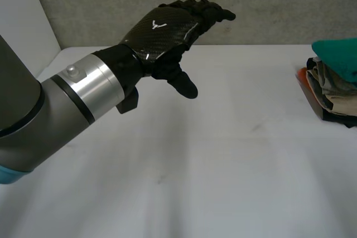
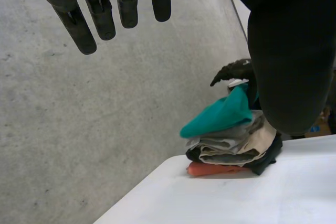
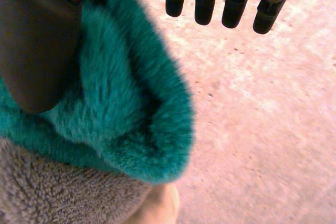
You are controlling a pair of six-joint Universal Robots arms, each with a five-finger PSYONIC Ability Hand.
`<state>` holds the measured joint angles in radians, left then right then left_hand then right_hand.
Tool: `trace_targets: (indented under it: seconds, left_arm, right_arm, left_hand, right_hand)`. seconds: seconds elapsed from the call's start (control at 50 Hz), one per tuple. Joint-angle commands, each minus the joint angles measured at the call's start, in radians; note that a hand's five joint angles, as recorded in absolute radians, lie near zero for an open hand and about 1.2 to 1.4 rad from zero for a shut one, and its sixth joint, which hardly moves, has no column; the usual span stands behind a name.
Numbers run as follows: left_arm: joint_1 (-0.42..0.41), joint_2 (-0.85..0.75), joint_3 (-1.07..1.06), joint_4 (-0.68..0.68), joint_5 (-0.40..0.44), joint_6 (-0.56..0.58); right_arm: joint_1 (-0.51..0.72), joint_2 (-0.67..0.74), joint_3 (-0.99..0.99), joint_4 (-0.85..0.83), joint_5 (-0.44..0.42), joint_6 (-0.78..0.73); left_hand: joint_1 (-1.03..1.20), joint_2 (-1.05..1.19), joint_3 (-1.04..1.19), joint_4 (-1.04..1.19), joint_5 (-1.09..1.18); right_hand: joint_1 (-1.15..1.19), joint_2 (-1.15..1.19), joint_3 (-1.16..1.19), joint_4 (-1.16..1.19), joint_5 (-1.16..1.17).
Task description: Fold the laundry.
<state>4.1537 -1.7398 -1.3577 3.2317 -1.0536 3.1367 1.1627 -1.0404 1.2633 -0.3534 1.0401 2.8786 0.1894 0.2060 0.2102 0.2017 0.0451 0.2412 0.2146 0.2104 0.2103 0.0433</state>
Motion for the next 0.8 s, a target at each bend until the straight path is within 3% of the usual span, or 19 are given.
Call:
trace_targets:
  seconds: [0.02, 0.1, 0.22, 0.3, 0.4, 0.5, 0.6, 0.64, 0.8]
  left_arm:
    - [-0.046, 0.006, -0.011, -0.003, -0.002, 0.000]
    - [-0.055, 0.020, -0.011, -0.004, -0.003, -0.001]
    - [-0.070, 0.046, 0.020, 0.002, -0.017, -0.010]
    - [-0.072, 0.069, 0.094, 0.007, -0.109, -0.053]
    - [-0.066, 0.089, 0.192, 0.008, -0.307, -0.087]
    - [-0.006, 0.137, 0.206, -0.006, -0.423, -0.081]
    - [0.138, 0.174, 0.125, -0.056, -0.457, -0.054]
    - [0.192, 0.193, 0.062, -0.082, -0.456, -0.023]
    - [0.233, 0.212, -0.179, -0.072, -0.457, 0.101]
  right_arm:
    - [-0.101, -0.180, 0.016, 0.243, 0.151, -0.002]
    - [-0.182, -0.196, -0.059, 0.359, 0.265, -0.041]
    - [-0.196, -0.185, -0.231, 0.375, 0.392, -0.159]
    - [-0.093, -0.190, -0.324, 0.288, 0.448, -0.142]
    - [0.060, -0.265, -0.288, 0.150, 0.434, -0.062]
    - [0.216, -0.369, -0.130, 0.073, 0.382, 0.011]
    - [0.434, -0.397, 0.060, 0.051, 0.235, 0.044]
    - [0.489, -0.392, 0.100, 0.056, 0.219, 0.044]
    - [0.612, -0.386, 0.240, 0.108, 0.277, 0.047]
  left_hand:
    - [-0.015, -0.031, -0.036, -0.027, -0.045]
    - [-0.015, -0.031, -0.036, -0.027, -0.045]
    - [-0.015, -0.031, -0.036, -0.027, -0.045]
    - [-0.015, -0.031, -0.036, -0.027, -0.045]
    - [-0.015, -0.031, -0.036, -0.027, -0.045]
    - [-0.015, -0.031, -0.036, -0.027, -0.045]
    - [-0.015, -0.031, -0.036, -0.027, -0.045]
    - [-0.015, -0.031, -0.036, -0.027, -0.045]
    - [-0.015, -0.031, -0.036, -0.027, -0.045]
  right_hand:
    - [-0.067, -0.040, -0.036, -0.036, -0.043]
    - [-0.067, -0.040, -0.036, -0.036, -0.043]
    - [-0.067, -0.040, -0.036, -0.036, -0.043]
    - [-0.067, -0.040, -0.036, -0.036, -0.043]
    - [-0.067, -0.040, -0.036, -0.036, -0.043]
    - [-0.067, -0.040, -0.036, -0.036, -0.043]
    - [-0.067, -0.040, -0.036, -0.036, -0.043]
    - [-0.067, -0.040, -0.036, -0.036, -0.043]
    - [-0.067, -0.040, -0.036, -0.036, -0.043]
